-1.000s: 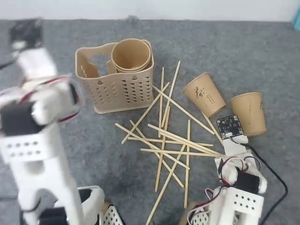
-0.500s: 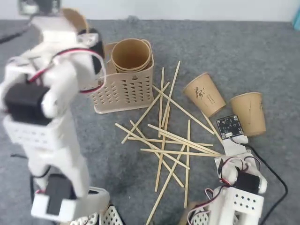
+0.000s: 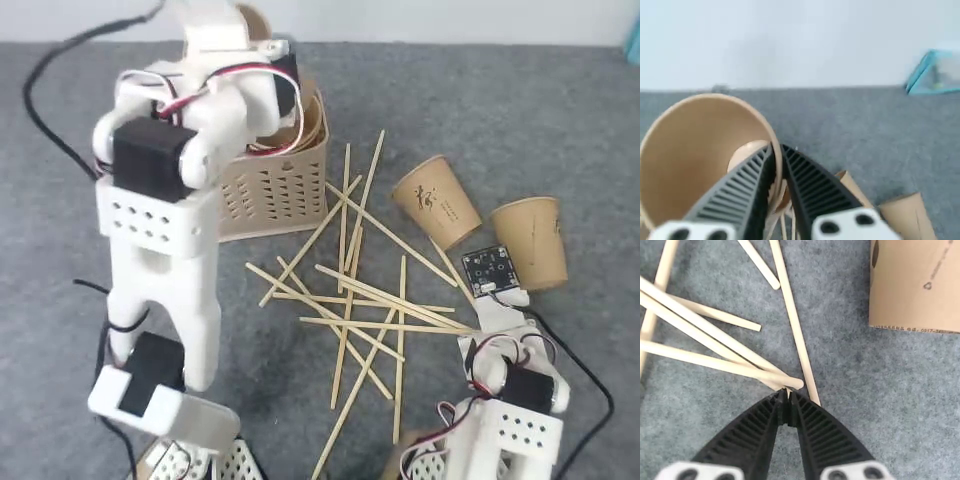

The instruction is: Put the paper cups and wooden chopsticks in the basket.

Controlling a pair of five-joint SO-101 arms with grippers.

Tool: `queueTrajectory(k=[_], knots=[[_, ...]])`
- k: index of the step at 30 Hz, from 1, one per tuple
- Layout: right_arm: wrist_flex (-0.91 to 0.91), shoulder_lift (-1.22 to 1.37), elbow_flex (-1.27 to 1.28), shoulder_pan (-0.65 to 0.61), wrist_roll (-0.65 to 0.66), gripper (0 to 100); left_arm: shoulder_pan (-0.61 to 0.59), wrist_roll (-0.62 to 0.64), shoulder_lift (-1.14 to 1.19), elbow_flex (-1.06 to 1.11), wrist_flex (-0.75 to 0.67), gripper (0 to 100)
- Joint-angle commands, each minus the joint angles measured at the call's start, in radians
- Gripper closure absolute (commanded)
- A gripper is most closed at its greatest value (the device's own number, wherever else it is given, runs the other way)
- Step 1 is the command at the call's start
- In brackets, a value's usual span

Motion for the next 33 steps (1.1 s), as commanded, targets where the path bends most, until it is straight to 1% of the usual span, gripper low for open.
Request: queueTrajectory(k=[1,5,9,11,14,18,23,24,26,30,32,33], knots=[[0.005,-0.016,-0.003,-0.010,0.011,99.1,0.020,0.017,0.002,-0.025,-0.057,99],[0.005,-0.016,-0.003,-0.010,0.011,99.1,0.012,0.014,0.002,0.028,-0.058,99],[0.005,-0.016,-0.003,-0.010,0.011,99.1,0.012,-0.083,0.000,0.119,-0.060,99],[0.005,-0.016,-0.003,-0.010,0.011,99.1,0.012,-0.107,0.002,0.176,-0.068,99],[0.005,-0.016,-0.003,-0.010,0.011,99.1,0.011,-0.106,-0.003,0.291,-0.144,99],[0.005,-0.016,-0.003,-0.008,0.011,99.1,-0.021,-0.112,-0.008,0.404,-0.224,99],[0.005,-0.016,-0.003,-0.010,0.011,99.1,-0.026,-0.107,-0.011,0.423,-0.245,97],[0.005,-0.016,-0.003,-0.010,0.011,99.1,-0.026,-0.104,-0.012,0.398,-0.239,95],[0.004,-0.016,-0.003,-0.010,0.011,99.1,-0.028,-0.089,-0.012,0.321,-0.181,87],[0.002,-0.016,-0.003,-0.010,0.011,99.1,-0.037,-0.014,-0.012,0.116,-0.005,68],[0.001,-0.016,-0.003,-0.010,0.015,99.1,-0.038,-0.005,-0.012,-0.007,0.089,62],[0.002,-0.016,-0.003,-0.010,0.029,99.1,-0.040,-0.006,-0.012,-0.079,0.143,61]])
